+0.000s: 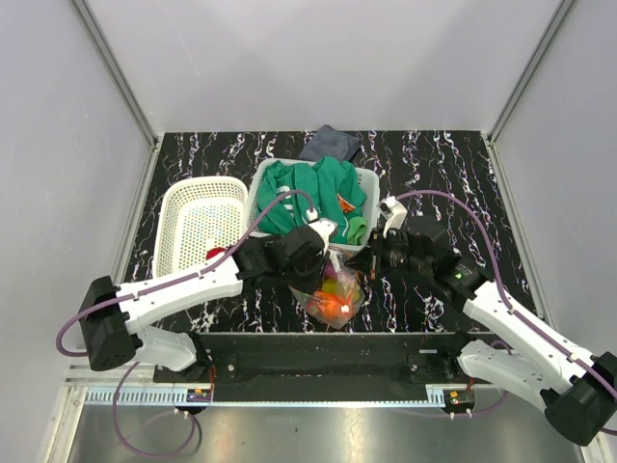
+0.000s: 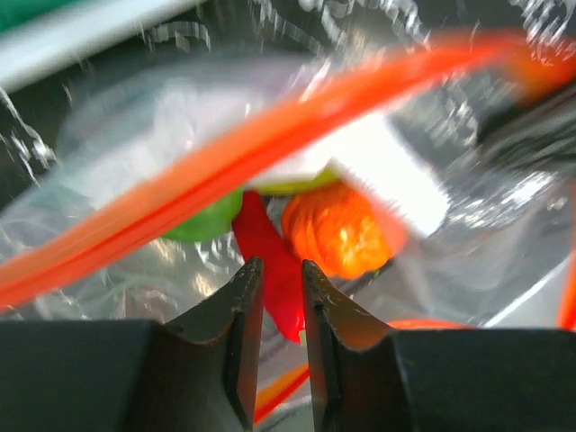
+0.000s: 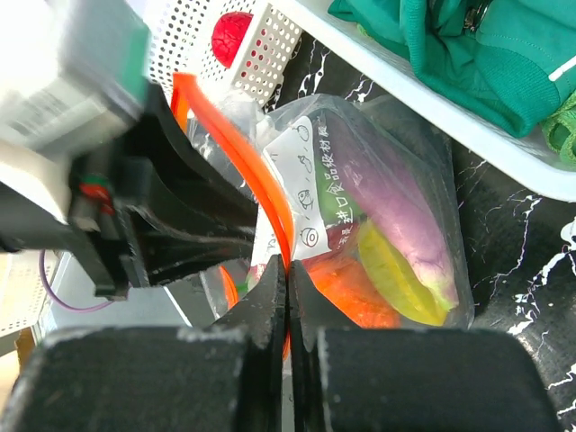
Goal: Open the zip-top bag and remove the fake food
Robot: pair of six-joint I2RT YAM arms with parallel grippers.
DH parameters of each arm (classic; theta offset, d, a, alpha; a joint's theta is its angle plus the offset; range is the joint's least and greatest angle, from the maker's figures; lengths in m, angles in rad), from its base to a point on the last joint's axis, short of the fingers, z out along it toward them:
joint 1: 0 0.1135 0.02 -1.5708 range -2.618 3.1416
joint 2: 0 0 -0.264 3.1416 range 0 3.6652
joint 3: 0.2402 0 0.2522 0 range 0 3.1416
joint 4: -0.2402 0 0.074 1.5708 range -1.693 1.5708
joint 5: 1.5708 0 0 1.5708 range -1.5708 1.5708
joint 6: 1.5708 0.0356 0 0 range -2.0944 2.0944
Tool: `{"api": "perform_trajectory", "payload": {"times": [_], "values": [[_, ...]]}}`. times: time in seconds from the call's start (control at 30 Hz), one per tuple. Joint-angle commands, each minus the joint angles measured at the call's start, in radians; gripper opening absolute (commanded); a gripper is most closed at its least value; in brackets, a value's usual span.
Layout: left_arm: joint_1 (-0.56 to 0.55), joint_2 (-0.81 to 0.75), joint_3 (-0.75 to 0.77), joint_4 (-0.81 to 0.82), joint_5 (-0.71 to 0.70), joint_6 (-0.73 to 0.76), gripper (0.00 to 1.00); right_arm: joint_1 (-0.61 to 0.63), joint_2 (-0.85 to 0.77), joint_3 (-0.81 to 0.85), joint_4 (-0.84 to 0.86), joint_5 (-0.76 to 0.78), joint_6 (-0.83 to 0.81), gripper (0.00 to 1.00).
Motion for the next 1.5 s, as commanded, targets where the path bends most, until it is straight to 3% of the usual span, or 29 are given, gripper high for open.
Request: {"api": "perform_trajectory", "payload": {"times": [0.0,0.37,0.53,0.73,0.87,0.93,1.07,1.27,1.47], "values": [[-0.041,-0.057,-0.068,0.023,0.014,-0.055,0.27,0.002,-0.001,0.03,0.012,-0.006,-0.002,0.0],[-0.1,-0.077,-0.218,0.154,0.06,-0.14,0.47,0.002,0.019,-0.01,0.058,-0.016,0.04,0.0],[-0.1,-0.064,-0.289,0.221,0.034,-0.204,0.5,0.005,0.024,-0.046,0.084,-0.025,0.066,0.0],[-0.11,-0.028,-0.325,0.238,-0.004,-0.209,0.63,0.007,0.016,-0.082,0.09,-0.02,0.075,0.0],[-0.112,-0.005,-0.337,0.251,0.017,-0.212,0.65,0.007,0.022,-0.089,0.098,-0.02,0.075,0.0],[-0.118,-0.002,-0.337,0.254,0.022,-0.213,0.63,0.007,0.025,-0.096,0.104,-0.019,0.075,0.0],[-0.124,-0.006,-0.335,0.252,0.024,-0.209,0.32,0.007,0.024,-0.097,0.11,-0.017,0.077,0.0],[-0.127,-0.058,-0.274,0.212,-0.016,-0.183,0.03,0.008,0.021,-0.086,0.109,-0.011,0.064,0.0],[-0.129,-0.094,-0.168,0.117,-0.099,-0.14,0.0,0.008,0.033,-0.076,0.11,-0.011,0.046,0.0]]}}
